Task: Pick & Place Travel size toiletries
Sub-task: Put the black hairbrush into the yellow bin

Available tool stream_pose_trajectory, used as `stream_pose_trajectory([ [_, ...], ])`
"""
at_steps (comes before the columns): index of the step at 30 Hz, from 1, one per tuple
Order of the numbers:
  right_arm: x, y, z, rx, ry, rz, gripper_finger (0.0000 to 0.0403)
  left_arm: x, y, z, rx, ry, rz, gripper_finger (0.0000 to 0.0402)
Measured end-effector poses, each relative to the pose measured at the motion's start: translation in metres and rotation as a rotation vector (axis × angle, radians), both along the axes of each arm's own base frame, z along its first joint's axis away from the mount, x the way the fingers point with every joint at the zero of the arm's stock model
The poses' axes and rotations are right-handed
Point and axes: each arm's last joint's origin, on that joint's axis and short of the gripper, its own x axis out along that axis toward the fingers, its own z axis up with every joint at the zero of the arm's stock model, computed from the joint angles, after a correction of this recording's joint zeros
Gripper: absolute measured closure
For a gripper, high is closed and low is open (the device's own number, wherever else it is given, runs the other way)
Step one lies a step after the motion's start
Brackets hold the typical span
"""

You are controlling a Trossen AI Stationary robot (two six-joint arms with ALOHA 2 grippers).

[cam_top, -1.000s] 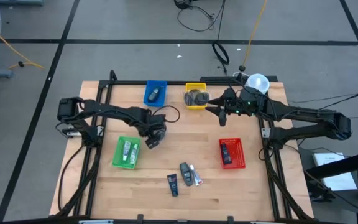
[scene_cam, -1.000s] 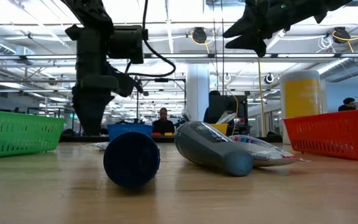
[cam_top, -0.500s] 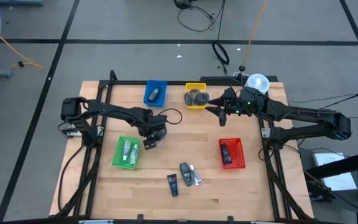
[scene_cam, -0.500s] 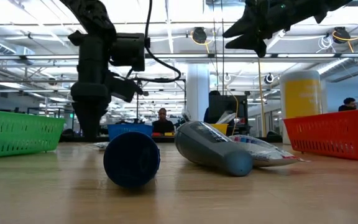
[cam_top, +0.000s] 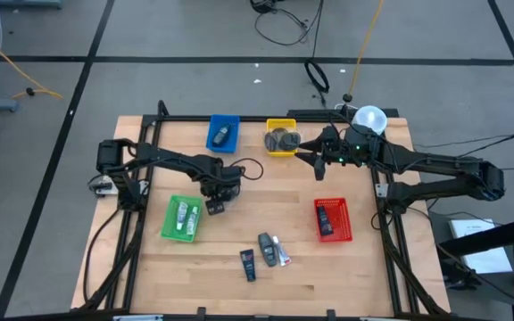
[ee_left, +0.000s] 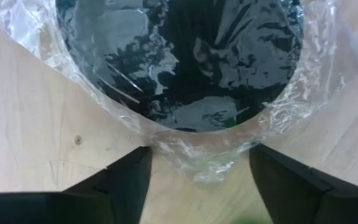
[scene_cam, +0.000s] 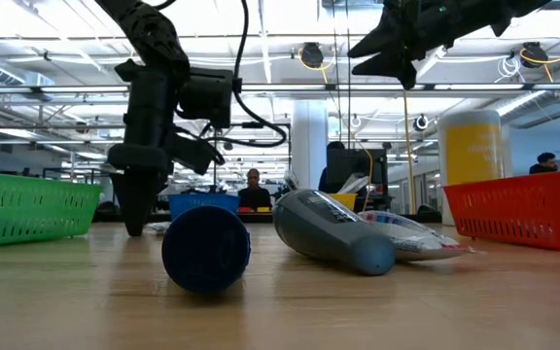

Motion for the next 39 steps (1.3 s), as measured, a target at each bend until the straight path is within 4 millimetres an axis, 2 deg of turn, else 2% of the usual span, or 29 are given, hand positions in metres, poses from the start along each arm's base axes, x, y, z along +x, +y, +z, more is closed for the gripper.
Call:
stream_pose_trajectory([
  [16, 0.001, 0.002, 0.0, 0.007, -0.001, 0.01, 0.0236, 0.005, 0.0, -0.001, -0.001, -0.057, -0.108, 0.0391],
  [24, 0.004, 0.014, 0.0, 0.009, -0.001, 0.066, 0.0236, 0.003, -0.006, 0.013, -0.001, -0.115, -0.113, 0.0399],
  [29, 0.005, 0.023, -0.002, 0.048, -0.005, 0.095, 0.0236, 0.006, -0.014, 0.041, 0.038, -0.278, -0.105, 0.0401],
  [34, 0.005, 0.031, -0.02, 0.129, 0.007, 0.109, 0.0236, 0.009, -0.021, 0.063, 0.071, -0.431, -0.094, 0.0401],
  [39, 0.004, 0.036, -0.049, 0.272, -0.074, 0.093, 0.0226, 0.015, -0.028, 0.076, 0.099, -0.553, -0.096, 0.0401],
])
